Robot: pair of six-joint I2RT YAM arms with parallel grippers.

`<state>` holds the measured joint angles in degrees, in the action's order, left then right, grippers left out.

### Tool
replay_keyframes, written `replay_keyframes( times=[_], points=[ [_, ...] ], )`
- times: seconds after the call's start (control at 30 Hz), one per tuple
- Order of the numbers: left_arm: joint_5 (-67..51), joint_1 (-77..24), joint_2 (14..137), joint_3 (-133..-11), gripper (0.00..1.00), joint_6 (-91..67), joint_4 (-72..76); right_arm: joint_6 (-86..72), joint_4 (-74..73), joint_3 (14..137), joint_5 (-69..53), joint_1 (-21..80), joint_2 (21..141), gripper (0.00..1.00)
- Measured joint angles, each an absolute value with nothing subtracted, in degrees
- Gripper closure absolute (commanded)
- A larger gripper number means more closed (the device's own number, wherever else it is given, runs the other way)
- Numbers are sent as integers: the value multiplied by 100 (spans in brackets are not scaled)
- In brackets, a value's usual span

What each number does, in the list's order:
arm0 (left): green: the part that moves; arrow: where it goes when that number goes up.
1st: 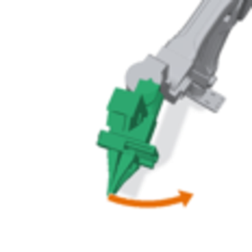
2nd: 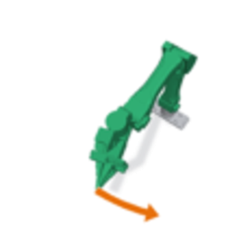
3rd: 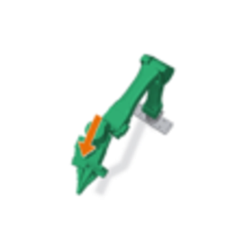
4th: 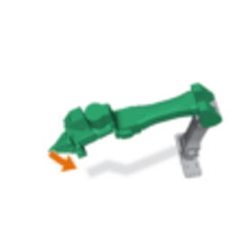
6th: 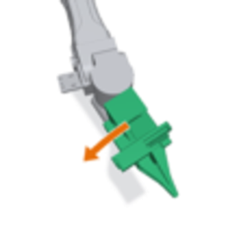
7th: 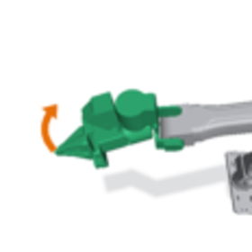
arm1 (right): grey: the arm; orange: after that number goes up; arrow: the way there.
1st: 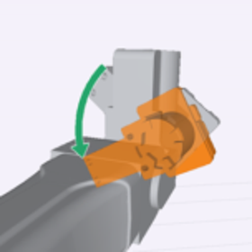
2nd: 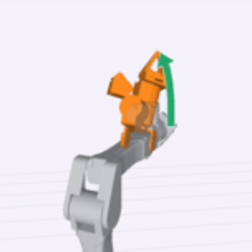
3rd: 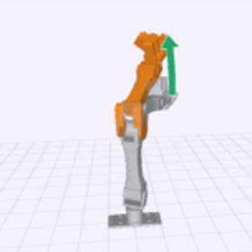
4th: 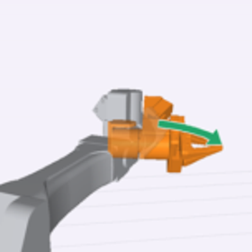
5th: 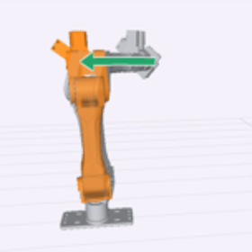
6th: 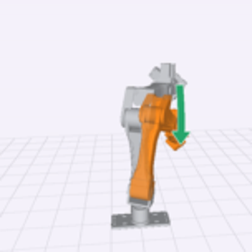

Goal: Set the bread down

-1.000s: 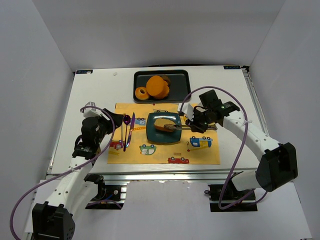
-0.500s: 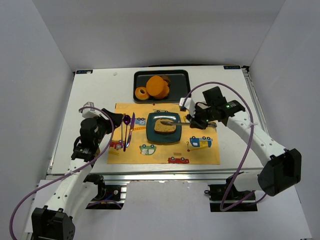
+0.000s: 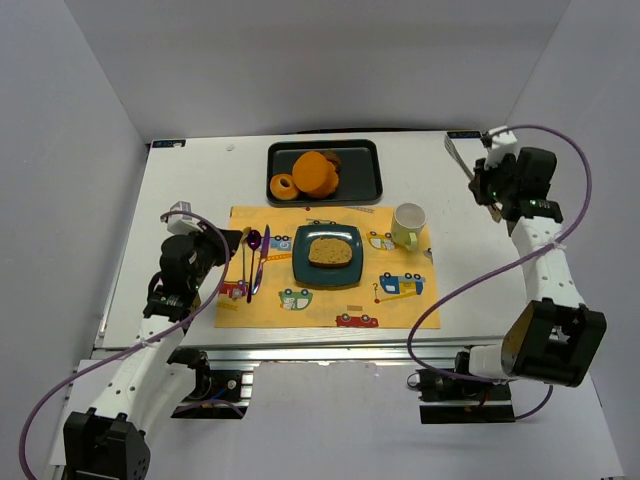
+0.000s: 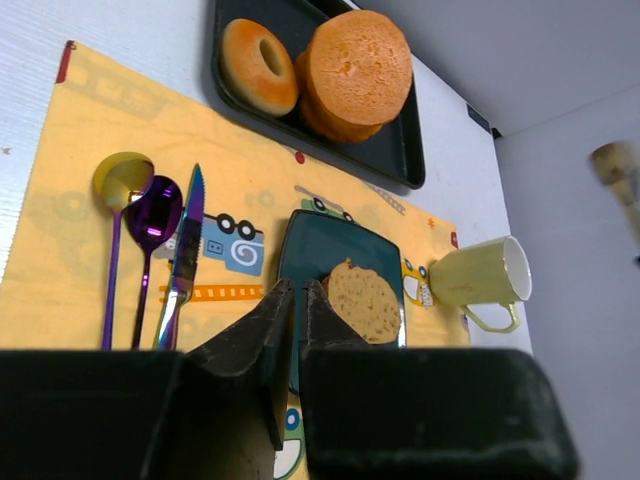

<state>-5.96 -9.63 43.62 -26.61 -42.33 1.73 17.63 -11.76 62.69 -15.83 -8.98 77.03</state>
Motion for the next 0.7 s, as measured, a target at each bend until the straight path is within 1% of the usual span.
replay_keyframes(
  times=[0.13, 0.2, 0.27, 0.33, 0.4, 0.47, 0.5, 0.53, 0.63, 0.7],
  points=[
    [-658, -963, 4362, -2656, 61, -4264, 208, 1452, -567, 5131, -1180, -942, 7913, 96],
    [-687, -965, 4377, -2657, 56, -4276, 217, 1335, -423, 4777, -1027, -947, 8125, 88],
    [-701, -963, 4418, -2661, 51, -4254, 196, 1216, 31, 4559, -877, -965, 8520, 80],
    [-712, -963, 4471, -2661, 44, -4221, 155, 1169, 316, 4532, -837, -1013, 8789, 67],
    [-712, -963, 4494, -2661, 42, -4209, 115, 1157, 476, 4541, -813, -1061, 8932, 54],
    [-710, -964, 4493, -2661, 38, -4207, 99, 1195, 494, 4581, -806, -1122, 9085, 30],
    [-709, -965, 4490, -2661, 38, -4208, 96, 1225, 467, 4606, -805, -1145, 9170, 19],
    [-708, -965, 4488, -2661, 38, -4215, 94, 1265, 428, 4628, -805, -1161, 9255, 11],
    [-707, -963, 4476, -2661, 39, -4231, 84, 1342, 233, 4716, -779, -1199, 9427, 11],
    [-707, -963, 4469, -2661, 44, -4233, 82, 1406, 1, 4850, -755, -1199, 9464, 11]
  ],
)
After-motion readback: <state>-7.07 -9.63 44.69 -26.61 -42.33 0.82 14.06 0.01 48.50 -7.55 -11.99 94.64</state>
